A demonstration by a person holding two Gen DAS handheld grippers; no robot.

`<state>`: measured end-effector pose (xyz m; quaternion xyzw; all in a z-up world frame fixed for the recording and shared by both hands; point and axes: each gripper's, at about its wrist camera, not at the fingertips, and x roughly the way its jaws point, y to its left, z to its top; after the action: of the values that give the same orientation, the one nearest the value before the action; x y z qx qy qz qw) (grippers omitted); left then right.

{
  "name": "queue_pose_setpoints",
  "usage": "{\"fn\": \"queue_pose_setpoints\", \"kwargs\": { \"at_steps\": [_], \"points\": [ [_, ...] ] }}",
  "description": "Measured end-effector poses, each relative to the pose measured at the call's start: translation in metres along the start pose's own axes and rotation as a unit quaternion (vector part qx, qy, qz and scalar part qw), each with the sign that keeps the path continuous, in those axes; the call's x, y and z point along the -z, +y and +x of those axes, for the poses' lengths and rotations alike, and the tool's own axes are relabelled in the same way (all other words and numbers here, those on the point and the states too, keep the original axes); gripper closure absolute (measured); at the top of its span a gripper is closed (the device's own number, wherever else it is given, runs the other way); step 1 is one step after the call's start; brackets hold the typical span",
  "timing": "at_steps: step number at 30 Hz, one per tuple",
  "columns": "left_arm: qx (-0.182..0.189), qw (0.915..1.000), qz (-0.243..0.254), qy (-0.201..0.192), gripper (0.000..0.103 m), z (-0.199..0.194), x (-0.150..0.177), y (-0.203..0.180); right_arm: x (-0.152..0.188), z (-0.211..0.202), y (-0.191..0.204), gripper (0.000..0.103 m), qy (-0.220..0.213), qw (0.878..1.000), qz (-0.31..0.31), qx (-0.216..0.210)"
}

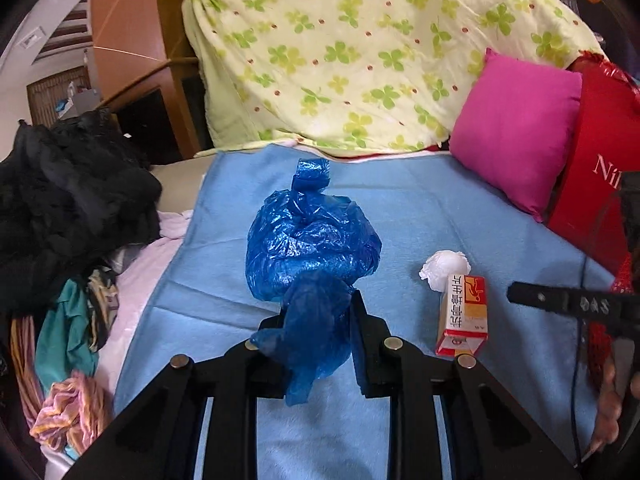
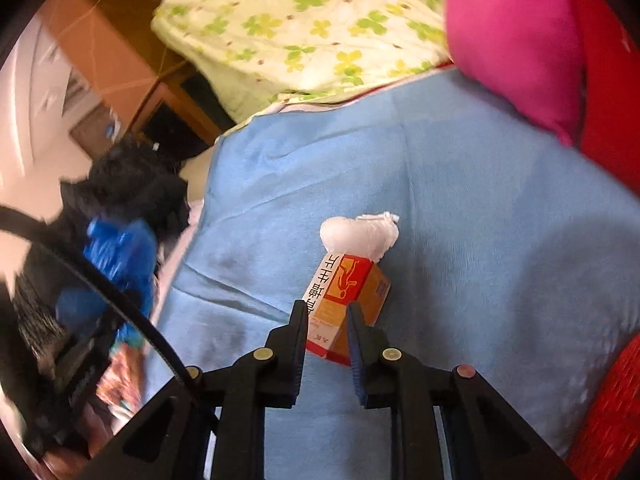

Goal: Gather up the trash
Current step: 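Grasp and lift blue bag with left tool while right tool grasps medicine box, then carry blue bag in left tool and medicine box in right tool over red basket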

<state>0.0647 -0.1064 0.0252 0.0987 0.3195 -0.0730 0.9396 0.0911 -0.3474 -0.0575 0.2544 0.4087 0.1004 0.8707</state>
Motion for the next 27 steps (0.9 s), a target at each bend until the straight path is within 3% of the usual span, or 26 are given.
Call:
{"fn": "queue_pose_setpoints", "kwargs": {
  "at_steps": [1, 2, 3, 4, 8, 13, 15, 16, 19, 22, 27],
  "points": [
    [-0.001, 1.0000, -0.001, 0.000, 0.078, -0.003, 0.003, 0.001, -0.001, 0.000, 0.001, 0.061, 0.003, 1.000, 0.009, 0.004],
    [-0.003, 1.0000, -0.002, -0.001, 0.078, -0.007, 0.007, 0.003, -0.001, 0.002, 0.003, 0.024, 0.004, 1.000, 0.014, 0.006],
    [-0.004, 1.0000, -0.002, 0.000, 0.078, -0.008, 0.009, 0.003, -0.001, 0.004, 0.006, 0.014, 0.001, 1.000, 0.021, 0.003],
    [-0.005, 1.0000, -0.003, 0.001, 0.078, -0.010, 0.013, 0.006, -0.001, 0.005, 0.008, 0.012, -0.005, 1.000, 0.027, -0.001],
    [-0.007, 0.9999, -0.012, 0.007, 0.078, -0.017, 0.026, 0.016, -0.001, 0.027, 0.030, 0.012, 0.003, 1.000, 0.009, 0.015],
    [-0.003, 0.9996, -0.027, 0.012, 0.078, -0.022, 0.035, 0.024, 0.005, 0.074, 0.047, 0.014, 0.030, 0.992, -0.020, 0.120],
    [0.000, 0.9994, -0.031, 0.013, 0.078, -0.025, 0.038, 0.025, 0.009, 0.090, 0.045, 0.029, 0.030, 0.984, -0.028, 0.171],
    [0.001, 0.9994, -0.032, 0.012, 0.078, -0.027, 0.039, 0.026, 0.010, 0.094, 0.043, 0.046, 0.033, 0.983, -0.030, 0.178],
    [0.001, 0.9993, -0.037, 0.004, 0.078, -0.036, 0.039, 0.030, 0.009, 0.085, 0.043, 0.052, 0.021, 0.985, -0.034, 0.169],
    [0.001, 0.9990, -0.043, -0.009, 0.078, -0.047, 0.036, 0.029, 0.008, 0.054, 0.045, 0.054, -0.005, 0.990, -0.036, 0.134],
    [0.012, 0.9988, -0.035, -0.032, 0.078, -0.068, 0.028, 0.018, 0.012, -0.012, 0.054, 0.054, -0.079, 0.991, -0.078, 0.077]
  ]
}}
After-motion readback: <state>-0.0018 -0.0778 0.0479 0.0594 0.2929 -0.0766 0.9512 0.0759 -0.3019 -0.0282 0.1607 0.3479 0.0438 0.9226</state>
